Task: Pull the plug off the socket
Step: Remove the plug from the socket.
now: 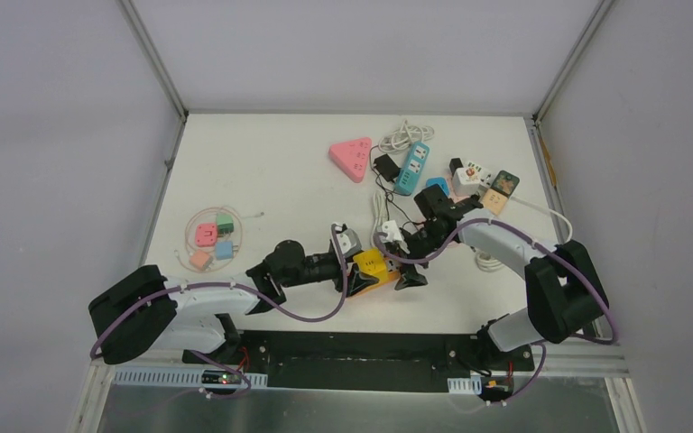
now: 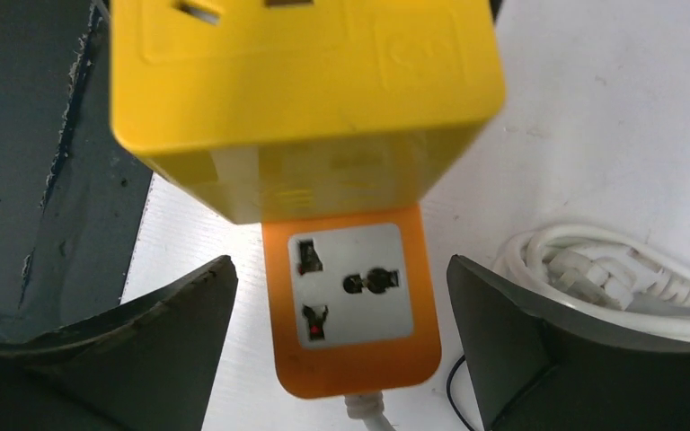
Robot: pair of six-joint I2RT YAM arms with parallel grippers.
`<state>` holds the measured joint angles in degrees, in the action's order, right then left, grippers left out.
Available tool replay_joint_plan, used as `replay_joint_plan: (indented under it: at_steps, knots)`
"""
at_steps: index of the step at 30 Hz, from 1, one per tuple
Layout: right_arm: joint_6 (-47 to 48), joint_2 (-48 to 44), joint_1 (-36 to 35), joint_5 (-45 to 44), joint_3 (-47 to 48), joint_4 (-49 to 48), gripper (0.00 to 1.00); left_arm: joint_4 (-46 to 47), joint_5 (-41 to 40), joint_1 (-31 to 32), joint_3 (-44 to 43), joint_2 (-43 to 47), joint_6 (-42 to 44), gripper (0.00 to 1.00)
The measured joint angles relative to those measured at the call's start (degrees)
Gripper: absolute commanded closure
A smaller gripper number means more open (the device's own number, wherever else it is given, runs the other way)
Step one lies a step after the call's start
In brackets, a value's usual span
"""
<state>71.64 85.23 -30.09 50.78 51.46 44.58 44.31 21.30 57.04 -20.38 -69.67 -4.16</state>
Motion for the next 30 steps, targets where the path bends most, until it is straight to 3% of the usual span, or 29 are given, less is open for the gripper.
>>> replay_joint_plan:
  at_steps: [4, 13, 16, 30]
  knots:
    - [0.3, -1.7, -0.9, 0.0, -0.1, 0.0, 0.25, 1.6, -0.1, 0.0, 0.1, -0.2, -0.4, 1.0]
    - [1.6, -3.3, -1.2, -0.6, -0.1, 0.4, 0.76, 7.1, -1.9, 0.3, 2.4, -0.6, -2.3, 1.0]
    - [1.9, -3.3, -1.2, -0.6, 0.1, 1.0, 0.99, 7.5, -3.4, 0.6, 2.5, -0.8, -3.8, 1.0]
    - [4.1, -3.1, -1.2, -1.9, 1.8, 4.1, 1.0, 7.8, -6.1, 0.9, 2.3, -1.6, -3.8, 1.0]
